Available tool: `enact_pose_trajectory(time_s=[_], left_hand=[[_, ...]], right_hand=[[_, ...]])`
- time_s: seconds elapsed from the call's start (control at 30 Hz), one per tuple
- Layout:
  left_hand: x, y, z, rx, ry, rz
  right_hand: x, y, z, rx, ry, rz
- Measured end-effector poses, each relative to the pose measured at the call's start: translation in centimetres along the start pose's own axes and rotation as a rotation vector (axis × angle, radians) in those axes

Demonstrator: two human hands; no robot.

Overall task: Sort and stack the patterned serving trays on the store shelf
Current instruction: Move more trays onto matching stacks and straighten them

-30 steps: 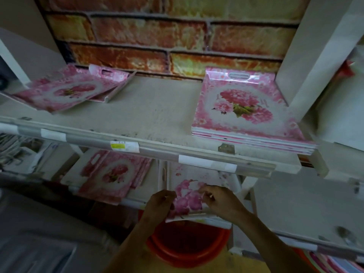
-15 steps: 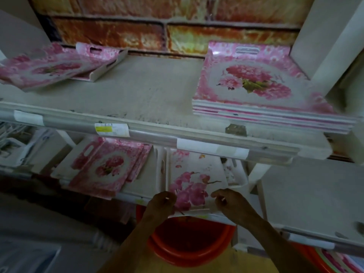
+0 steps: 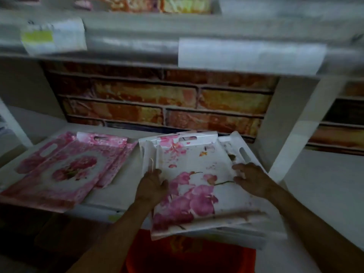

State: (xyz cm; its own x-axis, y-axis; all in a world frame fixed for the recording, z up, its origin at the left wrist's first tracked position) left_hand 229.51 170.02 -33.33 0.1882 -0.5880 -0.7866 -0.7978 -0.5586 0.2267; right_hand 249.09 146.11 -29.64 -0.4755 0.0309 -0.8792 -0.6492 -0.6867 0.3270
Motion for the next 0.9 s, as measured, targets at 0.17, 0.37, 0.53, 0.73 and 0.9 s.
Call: enact_pose_trajectory(time_s=[0.17,0.37,0.53,0.73,0.9], left_hand=[[2.1,-2.3,-0.1,0.003,-0.112,-0.121],[2.7,-3.8,0.5,-0.025,-0.139,-0.193],[2.2,-3.6,0.8,-0.011,-0.080,-0.226],[1.4,-3.3,0.9,0.013,0.239,-0.235],[0.5,-4.1,1.9,0.063,0.547,-0.214]], right_hand=[[1.8,-2.1,-1.2,-0.065,-0.158,-0.108],[3.1,-3.4,-1.9,-0.140,-0.335,-0.199],[2.9,-3.2,-1.6,-0.129,-0.465,-0.191],[2.8,-2.7,-2.0,-0.124,-0.412,-0.246],[2.4,-1.8,-1.9,-0.134,-0.480,-0.270]])
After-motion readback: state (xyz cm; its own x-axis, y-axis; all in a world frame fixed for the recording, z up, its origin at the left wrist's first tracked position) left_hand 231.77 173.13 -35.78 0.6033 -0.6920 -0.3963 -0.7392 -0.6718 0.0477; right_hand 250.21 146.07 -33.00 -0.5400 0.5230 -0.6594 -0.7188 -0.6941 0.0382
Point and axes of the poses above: each hand's wrist, its own y-axis away from the middle knuckle, its own x-axis out of the palm, z = x × y, the point moved 2 cm from there along -y, towards the middle knuckle, and after that the axes turned 12 degrees about z, right-handed, at the moved point
